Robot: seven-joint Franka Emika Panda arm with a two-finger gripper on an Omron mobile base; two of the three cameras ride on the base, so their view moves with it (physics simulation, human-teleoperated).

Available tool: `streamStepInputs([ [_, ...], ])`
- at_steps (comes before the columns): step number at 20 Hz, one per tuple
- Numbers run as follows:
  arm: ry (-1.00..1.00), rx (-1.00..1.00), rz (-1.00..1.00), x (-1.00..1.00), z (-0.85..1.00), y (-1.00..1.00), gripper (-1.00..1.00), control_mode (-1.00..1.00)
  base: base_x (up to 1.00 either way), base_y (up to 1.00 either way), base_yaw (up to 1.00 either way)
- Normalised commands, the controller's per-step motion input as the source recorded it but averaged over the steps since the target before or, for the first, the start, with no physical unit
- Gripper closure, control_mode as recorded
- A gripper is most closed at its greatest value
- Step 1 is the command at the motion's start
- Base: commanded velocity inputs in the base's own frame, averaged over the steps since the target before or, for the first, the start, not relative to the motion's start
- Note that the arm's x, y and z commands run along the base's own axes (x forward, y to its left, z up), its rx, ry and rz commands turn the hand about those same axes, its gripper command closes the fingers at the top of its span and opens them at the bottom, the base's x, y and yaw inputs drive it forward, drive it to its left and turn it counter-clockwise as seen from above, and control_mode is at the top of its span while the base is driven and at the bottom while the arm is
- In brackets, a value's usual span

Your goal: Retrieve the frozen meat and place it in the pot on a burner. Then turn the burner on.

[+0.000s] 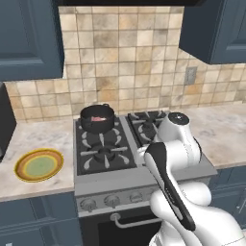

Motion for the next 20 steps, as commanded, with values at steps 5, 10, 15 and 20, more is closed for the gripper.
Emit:
streamStepInputs([
  [5, 0.00, 0.00, 0.00, 0.00, 0.00, 0.00, -1.00, 1.00, -0.30, -0.49, 0.00],
  [10, 0.00, 0.00, 0.00, 0.00, 0.00, 0.00, -1.00, 1.00, -0.31, -0.45, 0.00],
  [15, 0.00, 0.00, 0.00, 0.00, 0.00, 0.00, -1.00, 1.00, -0.39, -0.35, 0.01],
  [20, 0.00, 0.00, 0.00, 0.00, 0.00, 0.00, -1.00, 1.00, -0.57, -0.03, 0.00],
])
